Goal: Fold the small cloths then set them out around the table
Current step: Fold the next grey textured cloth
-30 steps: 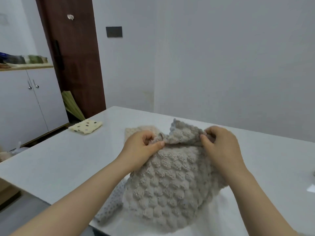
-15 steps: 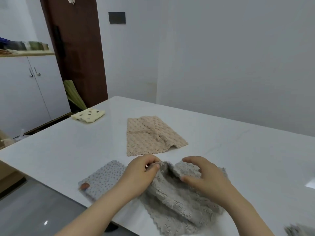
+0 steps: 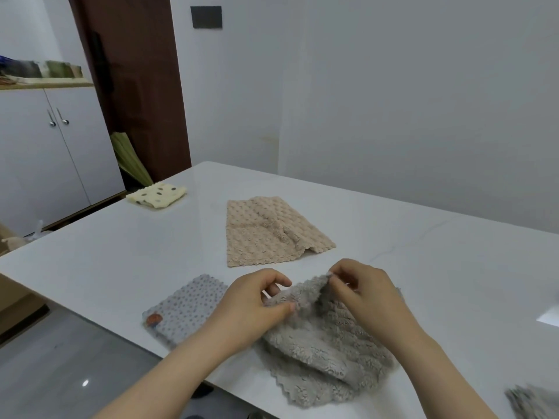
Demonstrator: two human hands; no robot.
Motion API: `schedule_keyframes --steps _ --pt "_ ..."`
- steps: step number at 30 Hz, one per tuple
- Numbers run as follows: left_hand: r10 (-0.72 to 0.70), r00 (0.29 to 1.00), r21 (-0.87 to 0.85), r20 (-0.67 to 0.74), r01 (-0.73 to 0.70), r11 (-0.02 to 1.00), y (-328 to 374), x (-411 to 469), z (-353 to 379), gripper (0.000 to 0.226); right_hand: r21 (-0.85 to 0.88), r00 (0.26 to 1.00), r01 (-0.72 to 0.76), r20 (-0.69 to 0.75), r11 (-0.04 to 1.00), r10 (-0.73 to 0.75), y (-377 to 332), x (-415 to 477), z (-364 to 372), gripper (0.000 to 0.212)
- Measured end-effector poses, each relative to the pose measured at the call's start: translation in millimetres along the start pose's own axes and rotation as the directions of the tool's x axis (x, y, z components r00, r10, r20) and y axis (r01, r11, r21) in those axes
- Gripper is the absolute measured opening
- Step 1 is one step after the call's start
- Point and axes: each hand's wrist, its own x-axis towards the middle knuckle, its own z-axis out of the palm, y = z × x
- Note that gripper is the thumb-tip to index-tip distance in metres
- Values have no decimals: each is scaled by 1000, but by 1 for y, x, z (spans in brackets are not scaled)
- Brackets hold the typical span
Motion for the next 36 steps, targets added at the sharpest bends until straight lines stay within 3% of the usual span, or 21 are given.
schedule_keyframes --steps 4,9,12,18,26,31,36 --pt "-11 1000 -17 10 11 1000 -2 -2 -4 15 57 996 -10 -89 998 15 4 1 -8 16" --pt "-31 999 -73 -12 30 997 -8 1 -15 22 27 952 -32 -304 999 39 8 9 -25 8" --pt "-60 998 -52 -2 59 997 -10 6 -26 20 4 937 -40 -346 999 39 10 12 -36 7" --pt "-115 991 65 66 111 992 -13 13 -41 28 -90 946 -26 -325 996 -5 12 13 -44 6" --pt "-228 966 -382 -122 166 909 -2 17 -38 23 350 971 -76 -186 934 149 10 13 -55 11" --pt "-226 961 -458 -161 130 879 4 18 -31 11 391 981 -37 -162 919 109 4 14 -60 10" --pt "-207 944 -415 -258 85 906 10 12 -31 24 390 994 -20 -91 921 61 -3 12 -66 28"
